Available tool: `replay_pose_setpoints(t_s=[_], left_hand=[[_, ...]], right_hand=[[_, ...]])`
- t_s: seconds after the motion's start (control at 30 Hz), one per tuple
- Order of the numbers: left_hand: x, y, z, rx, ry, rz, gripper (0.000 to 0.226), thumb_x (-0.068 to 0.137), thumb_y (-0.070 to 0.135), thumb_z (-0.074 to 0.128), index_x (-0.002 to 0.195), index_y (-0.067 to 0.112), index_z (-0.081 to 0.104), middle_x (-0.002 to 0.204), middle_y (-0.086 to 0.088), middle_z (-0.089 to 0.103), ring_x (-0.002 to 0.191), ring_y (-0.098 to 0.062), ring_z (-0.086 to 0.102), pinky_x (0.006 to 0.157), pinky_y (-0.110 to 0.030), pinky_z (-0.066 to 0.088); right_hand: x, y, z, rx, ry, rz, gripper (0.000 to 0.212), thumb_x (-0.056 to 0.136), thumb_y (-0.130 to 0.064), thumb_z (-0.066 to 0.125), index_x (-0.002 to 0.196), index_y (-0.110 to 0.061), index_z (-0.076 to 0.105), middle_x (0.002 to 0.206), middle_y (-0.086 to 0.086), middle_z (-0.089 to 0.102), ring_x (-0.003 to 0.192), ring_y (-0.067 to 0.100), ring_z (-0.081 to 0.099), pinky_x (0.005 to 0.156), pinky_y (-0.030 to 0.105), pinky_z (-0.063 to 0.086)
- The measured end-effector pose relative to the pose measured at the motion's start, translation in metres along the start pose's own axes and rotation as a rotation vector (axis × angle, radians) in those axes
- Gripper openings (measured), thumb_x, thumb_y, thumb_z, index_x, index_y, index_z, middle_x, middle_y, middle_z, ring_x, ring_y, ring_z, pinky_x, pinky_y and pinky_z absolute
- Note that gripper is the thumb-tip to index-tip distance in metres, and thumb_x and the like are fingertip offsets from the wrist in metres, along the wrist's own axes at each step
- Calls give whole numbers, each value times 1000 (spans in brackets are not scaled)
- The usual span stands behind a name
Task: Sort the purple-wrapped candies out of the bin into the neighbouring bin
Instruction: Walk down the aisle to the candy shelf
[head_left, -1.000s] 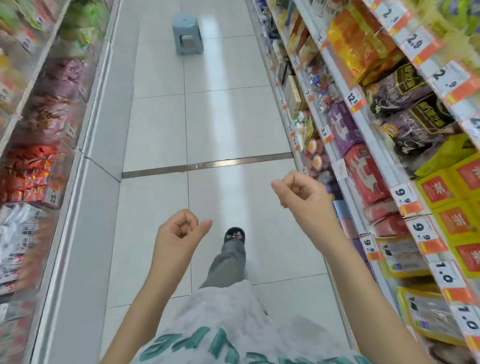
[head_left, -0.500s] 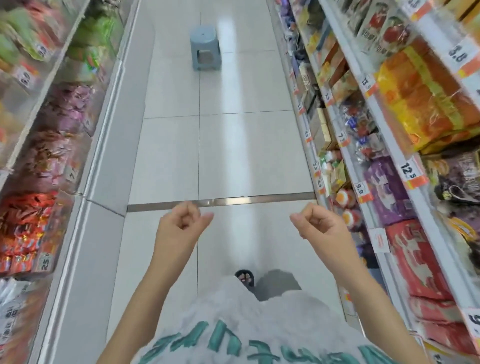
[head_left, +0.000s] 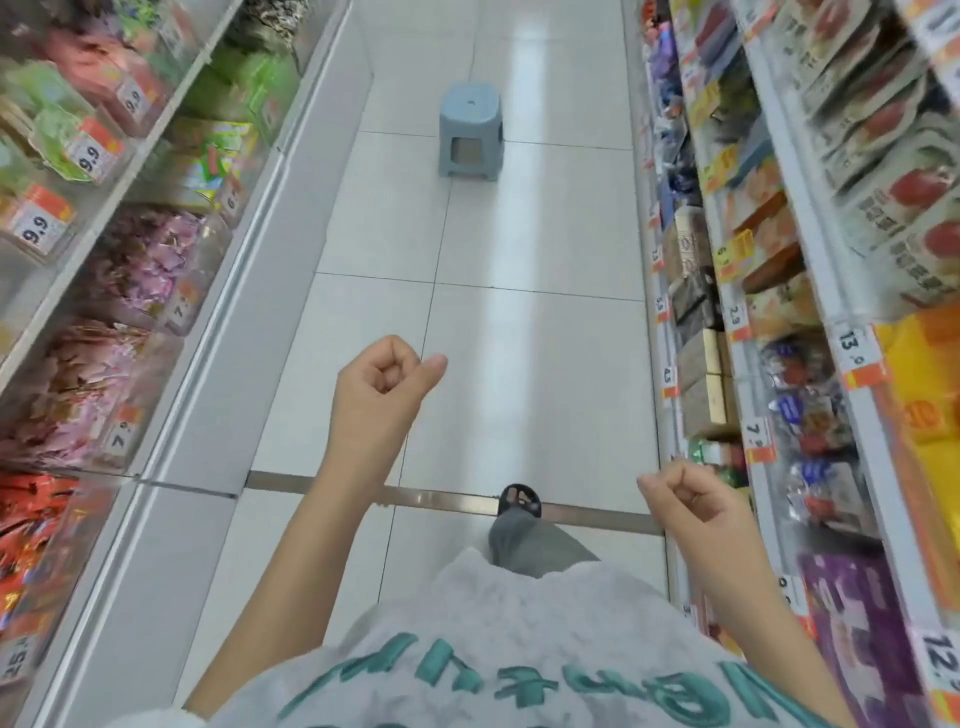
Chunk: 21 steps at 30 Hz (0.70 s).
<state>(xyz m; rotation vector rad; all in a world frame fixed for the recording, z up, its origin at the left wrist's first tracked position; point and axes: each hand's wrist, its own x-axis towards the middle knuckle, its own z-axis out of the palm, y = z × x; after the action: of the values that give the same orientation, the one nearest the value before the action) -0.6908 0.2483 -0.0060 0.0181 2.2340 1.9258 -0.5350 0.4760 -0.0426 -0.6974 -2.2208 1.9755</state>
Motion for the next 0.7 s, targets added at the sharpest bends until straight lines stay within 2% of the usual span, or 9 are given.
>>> replay_pose_setpoints(t_s=[0.17, 0.27, 0.37, 0.53, 0.63, 0.7], left_hand=[[70, -2, -2, 18, 129, -109, 40, 74, 30, 69, 55, 24, 34, 51, 5, 23, 48, -14, 19, 42, -18, 21], [103, -12, -18, -8, 225, -170, 41, 72, 31, 70, 55, 24, 33, 47, 5, 27, 42, -12, 24, 40, -17, 24], [150, -18, -32, -6, 307, -207, 46, 69, 38, 72, 55, 21, 32, 46, 1, 28, 42, -14, 25, 40, -17, 26], [275, -15, -34, -24, 400, -198, 47, 81, 23, 71, 54, 22, 33, 46, 3, 30, 44, -15, 26, 41, -18, 27], [368, 6, -29, -11, 373, -174, 46, 83, 21, 70, 56, 21, 32, 52, -7, 29, 45, -16, 26, 41, -18, 27], [428, 29, -21, -22, 325, -122, 46, 78, 32, 72, 56, 21, 33, 52, -8, 29, 45, -16, 27, 42, -18, 27]], right_hand=[[158, -60, 17, -47, -214, -75, 35, 87, -24, 66, 61, -13, 47, 53, -13, 41, 48, 0, 36, 48, 7, 29], [244, -94, 39, -60, -276, -118, 35, 85, -30, 65, 61, -14, 46, 53, -12, 41, 51, 1, 35, 50, 8, 29], [325, -119, 63, -58, -306, -143, 35, 81, -39, 64, 58, -21, 45, 54, -13, 41, 51, 1, 35, 48, 8, 28], [450, -152, 106, -69, -316, -163, 35, 79, -43, 63, 58, -21, 44, 55, -12, 40, 54, 3, 36, 50, 8, 29], [520, -170, 125, -74, -307, -132, 38, 77, -45, 62, 58, -18, 43, 56, -7, 38, 54, 5, 33, 49, 9, 28], [558, -181, 131, -63, -274, -119, 40, 75, -48, 62, 58, -19, 42, 56, -7, 37, 53, 5, 32, 48, 9, 26]])
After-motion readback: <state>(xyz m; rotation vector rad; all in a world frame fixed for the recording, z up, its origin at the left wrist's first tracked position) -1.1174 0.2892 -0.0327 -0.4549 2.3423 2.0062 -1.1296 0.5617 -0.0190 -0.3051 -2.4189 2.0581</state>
